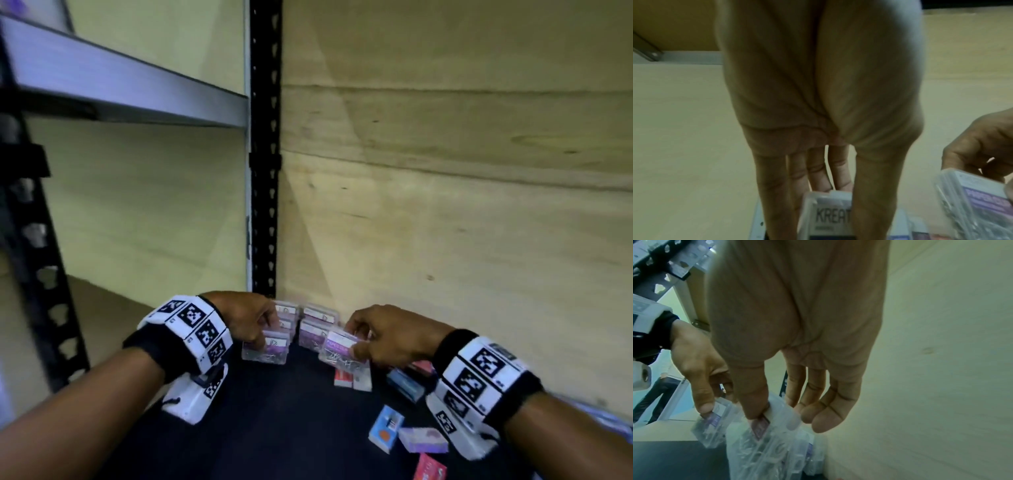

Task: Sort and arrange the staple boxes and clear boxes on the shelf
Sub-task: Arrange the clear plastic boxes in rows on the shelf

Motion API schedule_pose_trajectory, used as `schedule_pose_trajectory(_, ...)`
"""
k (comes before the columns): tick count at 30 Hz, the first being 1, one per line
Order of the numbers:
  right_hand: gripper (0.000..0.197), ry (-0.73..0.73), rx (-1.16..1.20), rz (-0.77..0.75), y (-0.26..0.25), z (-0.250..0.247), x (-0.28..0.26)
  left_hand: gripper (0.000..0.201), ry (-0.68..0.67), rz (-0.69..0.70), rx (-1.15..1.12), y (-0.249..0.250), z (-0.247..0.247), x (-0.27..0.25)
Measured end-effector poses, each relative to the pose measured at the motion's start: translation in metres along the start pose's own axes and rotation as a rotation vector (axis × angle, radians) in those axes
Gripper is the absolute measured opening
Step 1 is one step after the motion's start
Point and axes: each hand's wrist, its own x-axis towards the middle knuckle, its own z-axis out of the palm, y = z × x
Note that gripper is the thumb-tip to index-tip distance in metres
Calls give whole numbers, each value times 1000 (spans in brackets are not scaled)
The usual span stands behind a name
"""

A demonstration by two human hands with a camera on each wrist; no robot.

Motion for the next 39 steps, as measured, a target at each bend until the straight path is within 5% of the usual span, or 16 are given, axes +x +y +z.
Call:
schedule_pose_trajectory(10,41,-37,-114,-13,-45,13,56,38,33,-42,-105,-36,7,25)
schedule_pose_trajectory(39,35,-25,-82,-14,-43,25,66,40,107,55,-98,-39,19,42)
